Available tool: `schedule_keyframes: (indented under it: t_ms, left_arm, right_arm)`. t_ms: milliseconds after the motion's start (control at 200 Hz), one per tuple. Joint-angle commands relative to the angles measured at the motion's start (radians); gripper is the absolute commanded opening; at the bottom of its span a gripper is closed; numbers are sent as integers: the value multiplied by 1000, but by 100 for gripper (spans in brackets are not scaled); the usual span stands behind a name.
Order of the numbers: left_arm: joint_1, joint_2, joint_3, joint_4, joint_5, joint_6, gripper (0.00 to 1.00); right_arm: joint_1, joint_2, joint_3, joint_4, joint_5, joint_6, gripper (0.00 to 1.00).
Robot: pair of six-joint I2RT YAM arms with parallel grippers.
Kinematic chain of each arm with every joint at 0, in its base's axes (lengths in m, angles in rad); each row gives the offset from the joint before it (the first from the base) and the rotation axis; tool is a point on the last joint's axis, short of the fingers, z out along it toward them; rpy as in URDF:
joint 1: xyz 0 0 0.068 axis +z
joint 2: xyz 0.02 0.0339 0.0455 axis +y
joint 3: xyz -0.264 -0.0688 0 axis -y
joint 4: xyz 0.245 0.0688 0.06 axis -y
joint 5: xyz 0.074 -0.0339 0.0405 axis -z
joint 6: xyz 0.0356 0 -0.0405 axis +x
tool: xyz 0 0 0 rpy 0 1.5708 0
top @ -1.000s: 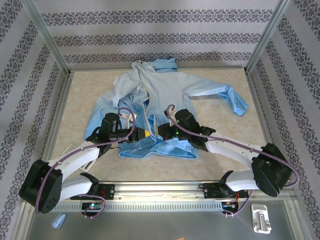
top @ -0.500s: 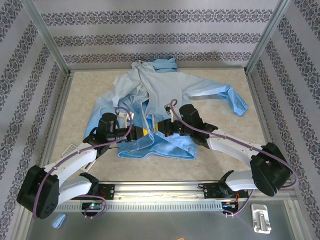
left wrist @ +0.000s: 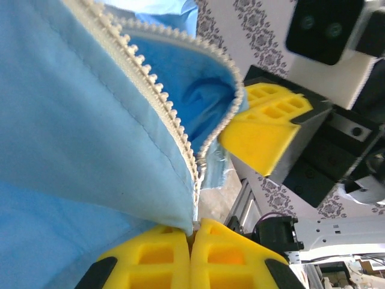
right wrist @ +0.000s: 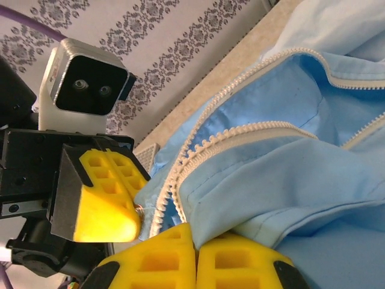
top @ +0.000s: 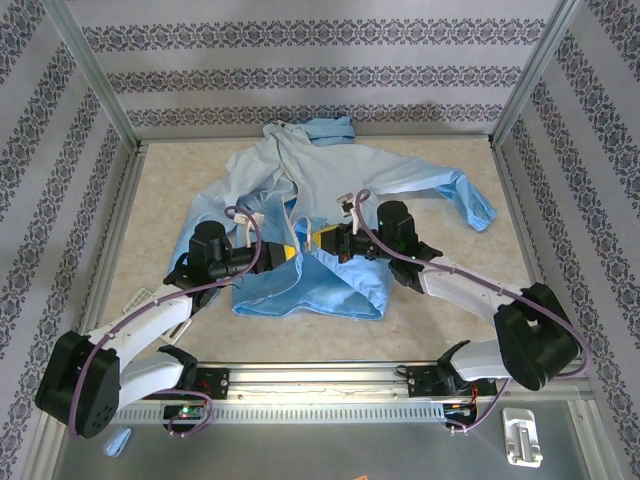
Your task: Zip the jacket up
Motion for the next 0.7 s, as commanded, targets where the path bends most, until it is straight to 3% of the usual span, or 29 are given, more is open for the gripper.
schedule_keyframes:
  t_ms: [0, 120, 694]
  left_arm:
    - [24, -4, -23, 199, 31, 38, 0]
    - [42, -2, -63, 323, 15, 33, 0]
    - [55, 112, -88, 490, 83, 1, 0]
  right_arm:
    - [-16, 29, 23, 127, -99, 29, 0]
    - [-18, 45, 33, 131, -128, 24, 0]
    - [-23, 81, 55, 198, -192, 52, 0]
